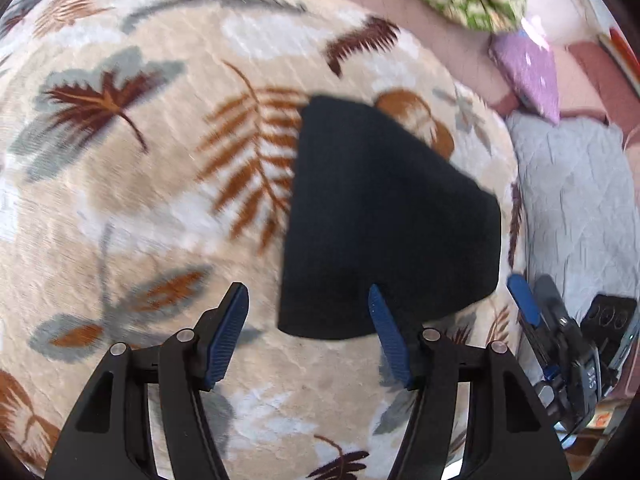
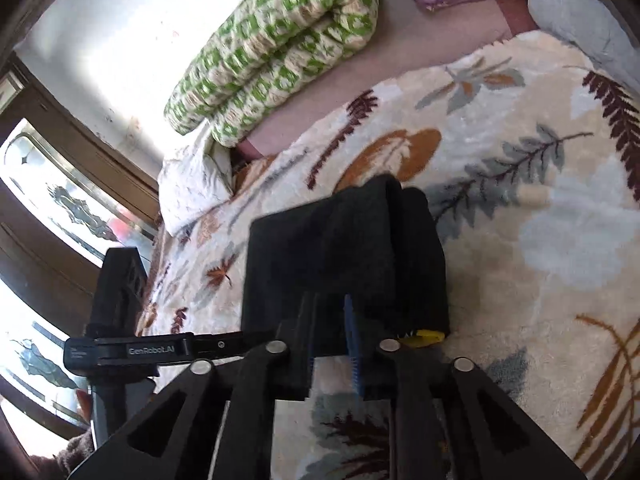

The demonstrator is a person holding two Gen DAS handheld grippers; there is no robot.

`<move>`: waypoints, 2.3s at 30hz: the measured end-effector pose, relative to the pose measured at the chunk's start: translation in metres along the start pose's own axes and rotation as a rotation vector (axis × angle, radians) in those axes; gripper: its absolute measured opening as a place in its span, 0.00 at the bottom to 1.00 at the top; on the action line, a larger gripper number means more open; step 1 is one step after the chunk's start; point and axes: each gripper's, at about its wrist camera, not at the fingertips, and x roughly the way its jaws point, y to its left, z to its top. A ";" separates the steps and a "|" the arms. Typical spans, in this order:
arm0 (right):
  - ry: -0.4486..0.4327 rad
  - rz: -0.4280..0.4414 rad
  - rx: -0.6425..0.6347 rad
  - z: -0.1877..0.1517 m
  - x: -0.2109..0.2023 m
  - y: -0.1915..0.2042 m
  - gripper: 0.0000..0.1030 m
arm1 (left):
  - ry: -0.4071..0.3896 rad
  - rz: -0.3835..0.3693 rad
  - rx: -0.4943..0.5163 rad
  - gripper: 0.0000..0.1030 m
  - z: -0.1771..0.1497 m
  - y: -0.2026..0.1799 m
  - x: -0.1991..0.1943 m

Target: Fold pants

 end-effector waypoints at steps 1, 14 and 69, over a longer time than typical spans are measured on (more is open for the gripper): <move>-0.032 0.008 0.011 0.006 -0.010 -0.001 0.49 | -0.005 -0.003 -0.019 0.60 0.005 0.007 -0.002; 0.132 -0.171 -0.074 0.035 0.053 -0.024 0.77 | 0.048 -0.046 0.026 0.60 0.034 0.017 0.026; 0.279 0.231 0.148 -0.071 0.135 0.135 0.32 | 0.089 -0.296 -0.123 0.28 0.006 0.213 -0.075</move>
